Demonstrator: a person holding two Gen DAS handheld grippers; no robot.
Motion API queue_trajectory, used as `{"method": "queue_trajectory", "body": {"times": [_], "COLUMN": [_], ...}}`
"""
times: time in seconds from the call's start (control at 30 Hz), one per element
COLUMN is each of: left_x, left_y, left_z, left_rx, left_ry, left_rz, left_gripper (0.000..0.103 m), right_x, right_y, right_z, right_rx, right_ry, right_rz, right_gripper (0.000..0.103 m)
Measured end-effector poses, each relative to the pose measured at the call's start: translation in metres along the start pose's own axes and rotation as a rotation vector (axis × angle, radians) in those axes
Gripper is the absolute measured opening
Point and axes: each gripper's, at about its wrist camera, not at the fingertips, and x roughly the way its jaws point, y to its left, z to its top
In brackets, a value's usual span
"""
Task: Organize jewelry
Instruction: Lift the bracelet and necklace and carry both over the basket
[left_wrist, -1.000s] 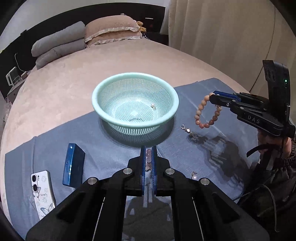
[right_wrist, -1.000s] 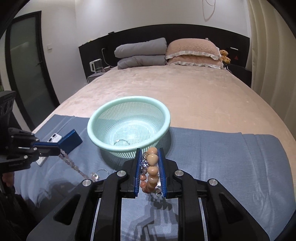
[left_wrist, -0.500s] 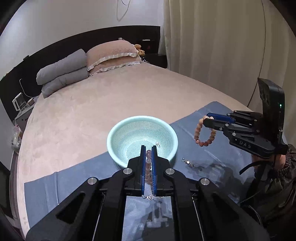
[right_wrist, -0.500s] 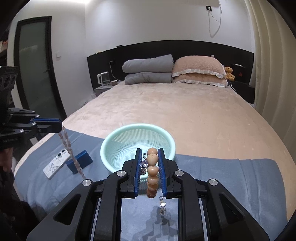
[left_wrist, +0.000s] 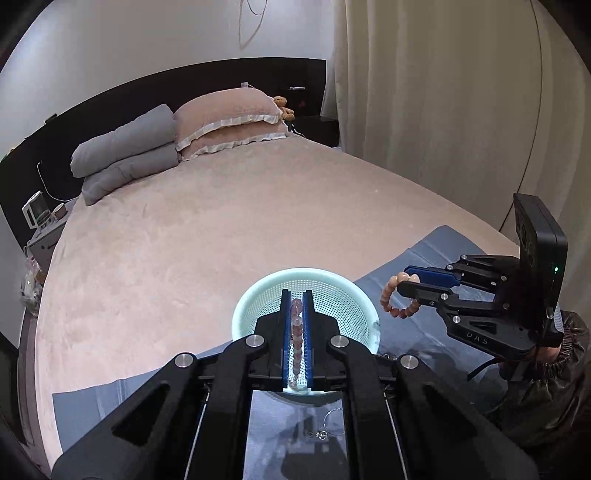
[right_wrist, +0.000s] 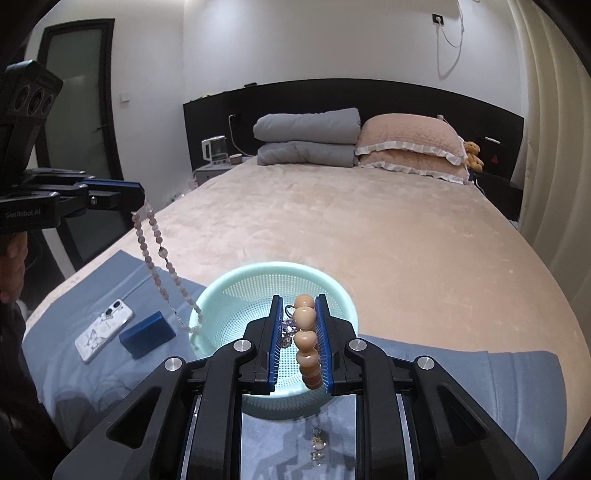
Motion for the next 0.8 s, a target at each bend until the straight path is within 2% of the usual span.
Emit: {"method": "queue_trajectory", "body": {"times": [0.27, 0.53, 0.8], "left_x": [0.051, 0.103, 0.137], "left_y": [0.014, 0.02, 0.016], "left_z": [-0.009, -0.052, -0.086], "left_rx": [-0.014, -0.055, -0.061], "left_ry": [0.066, 0.158, 0.233], "left_rz": [-0.027, -0.068, -0.095], "left_gripper": [0.006, 0.006, 0.006], "right_x": [0.052, 0.097, 0.115], "right_y": [-0.002, -0.005, -0.008], "right_z": [-0.012, -0.037, -0.05], "right_rx": [0.007, 0.025, 0.041], "right_ry": [0.07, 0.147, 0.176], "right_rz": [0.021, 0.026, 0.013], "right_gripper": [0.017, 0.017, 0.017]}}
